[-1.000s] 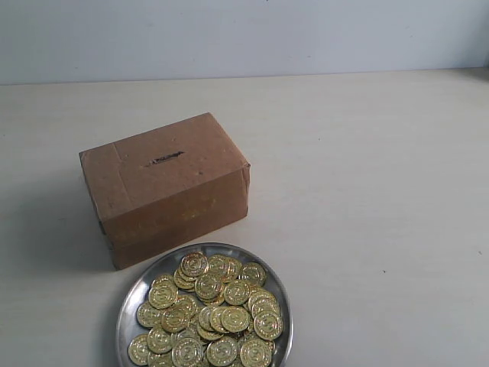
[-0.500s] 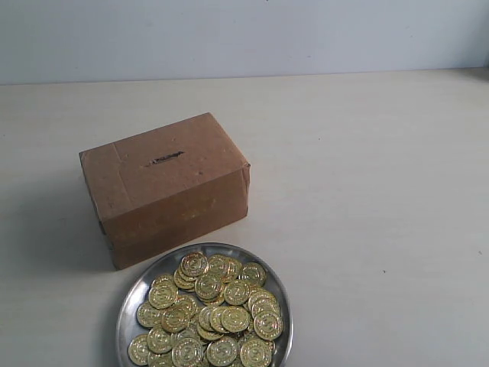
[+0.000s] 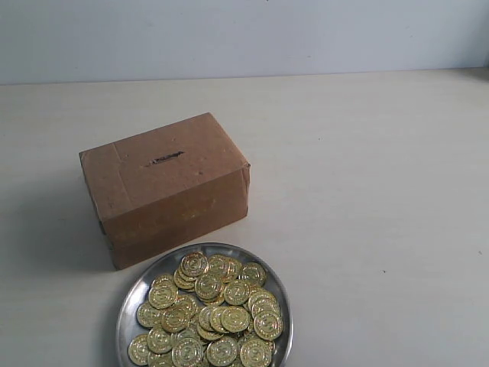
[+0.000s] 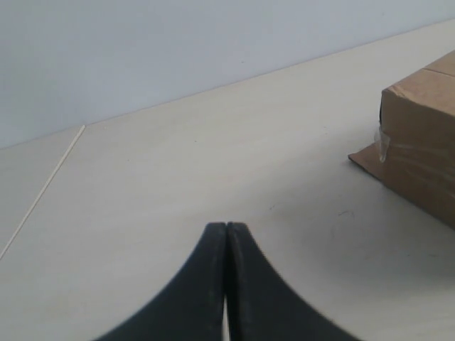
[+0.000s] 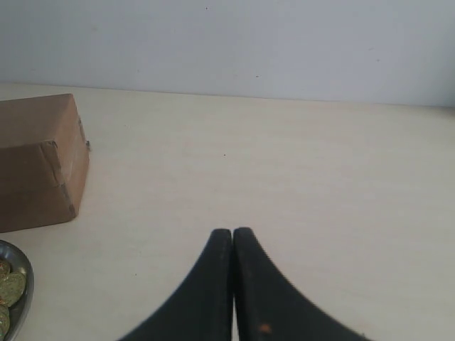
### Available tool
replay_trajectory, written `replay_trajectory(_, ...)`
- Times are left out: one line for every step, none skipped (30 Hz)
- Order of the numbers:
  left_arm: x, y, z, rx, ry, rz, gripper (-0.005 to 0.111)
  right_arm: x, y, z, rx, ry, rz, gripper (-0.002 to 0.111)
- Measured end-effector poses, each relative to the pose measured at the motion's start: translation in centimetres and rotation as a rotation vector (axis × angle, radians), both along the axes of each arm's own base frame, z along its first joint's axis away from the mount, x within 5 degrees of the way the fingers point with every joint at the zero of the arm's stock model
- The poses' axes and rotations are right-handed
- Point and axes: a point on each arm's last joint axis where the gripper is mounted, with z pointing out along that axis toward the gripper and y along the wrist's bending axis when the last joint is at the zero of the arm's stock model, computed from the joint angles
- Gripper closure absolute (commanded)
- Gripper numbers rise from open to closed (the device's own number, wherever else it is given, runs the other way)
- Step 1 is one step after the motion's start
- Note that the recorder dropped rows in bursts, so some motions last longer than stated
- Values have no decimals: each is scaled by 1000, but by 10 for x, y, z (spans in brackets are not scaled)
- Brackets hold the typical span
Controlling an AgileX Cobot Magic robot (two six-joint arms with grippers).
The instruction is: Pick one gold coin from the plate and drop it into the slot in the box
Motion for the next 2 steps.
replay_trajectory(0, 0, 0, 0, 0, 0, 107, 0, 0, 0, 0, 0, 0, 108)
replay_trajectory(0, 0, 0, 0, 0, 0, 107, 0, 0, 0, 0, 0, 0, 108)
